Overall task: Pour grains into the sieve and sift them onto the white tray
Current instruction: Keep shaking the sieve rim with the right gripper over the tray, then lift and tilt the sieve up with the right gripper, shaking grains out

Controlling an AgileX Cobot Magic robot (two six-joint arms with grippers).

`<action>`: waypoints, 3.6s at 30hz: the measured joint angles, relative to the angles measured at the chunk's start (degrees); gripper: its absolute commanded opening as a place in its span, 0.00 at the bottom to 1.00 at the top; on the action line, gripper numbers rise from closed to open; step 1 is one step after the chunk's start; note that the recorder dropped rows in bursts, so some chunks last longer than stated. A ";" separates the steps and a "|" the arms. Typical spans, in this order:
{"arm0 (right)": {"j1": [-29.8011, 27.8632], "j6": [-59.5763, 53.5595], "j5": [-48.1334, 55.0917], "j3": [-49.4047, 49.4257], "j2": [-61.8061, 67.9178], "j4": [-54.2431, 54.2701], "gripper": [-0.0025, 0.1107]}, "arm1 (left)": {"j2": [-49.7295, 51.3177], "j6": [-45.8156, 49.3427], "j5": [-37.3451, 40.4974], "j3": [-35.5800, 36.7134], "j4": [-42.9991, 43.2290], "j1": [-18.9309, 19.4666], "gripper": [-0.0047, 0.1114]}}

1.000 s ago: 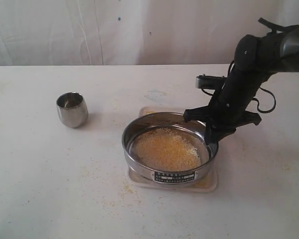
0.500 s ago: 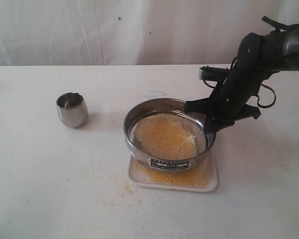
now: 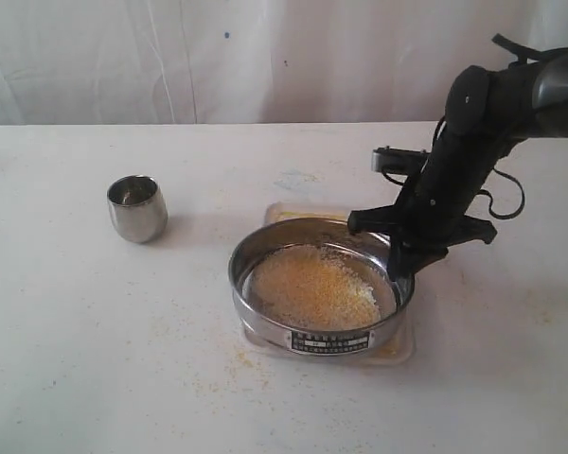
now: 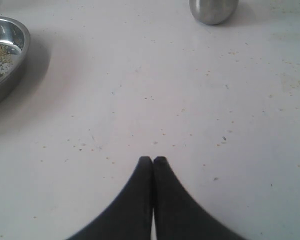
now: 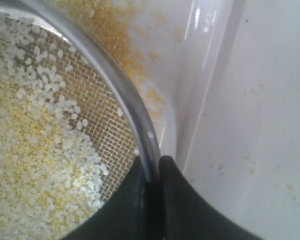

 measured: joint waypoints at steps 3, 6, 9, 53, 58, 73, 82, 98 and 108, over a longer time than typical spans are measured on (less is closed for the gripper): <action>0.09 0.83 -3.69 -0.02 0.00 -0.23 0.02 | 0.00 0.00 0.00 0.00 0.00 0.00 0.04; -0.14 1.86 0.66 -0.14 0.00 0.69 0.02 | 0.00 0.00 0.00 0.00 0.00 0.00 0.04; -0.01 1.47 2.22 0.67 -0.11 0.80 0.02 | 0.00 0.00 0.00 0.00 0.00 0.00 0.04; 0.03 -1.29 -9.42 2.54 -1.00 1.09 0.02 | 0.00 0.00 0.00 0.00 0.00 0.00 0.04; 0.53 -1.70 -8.68 5.75 -4.36 -1.37 0.02 | 0.00 0.00 0.00 0.00 0.00 0.00 0.04; 0.00 -3.36 -10.38 7.38 -7.97 -2.82 0.02 | 0.00 0.00 0.00 0.00 0.00 -0.05 0.04; 0.11 -2.72 -17.37 8.09 -7.42 -4.06 0.02 | 0.00 0.00 0.00 0.00 0.00 -0.05 0.04; -0.25 -0.90 -14.89 8.51 -8.01 -3.04 0.02 | 0.00 0.00 0.00 0.00 0.00 -0.05 0.04; -0.22 1.43 -19.69 9.36 -8.62 -1.55 0.02 | 0.00 0.00 0.00 0.00 0.00 -0.05 0.04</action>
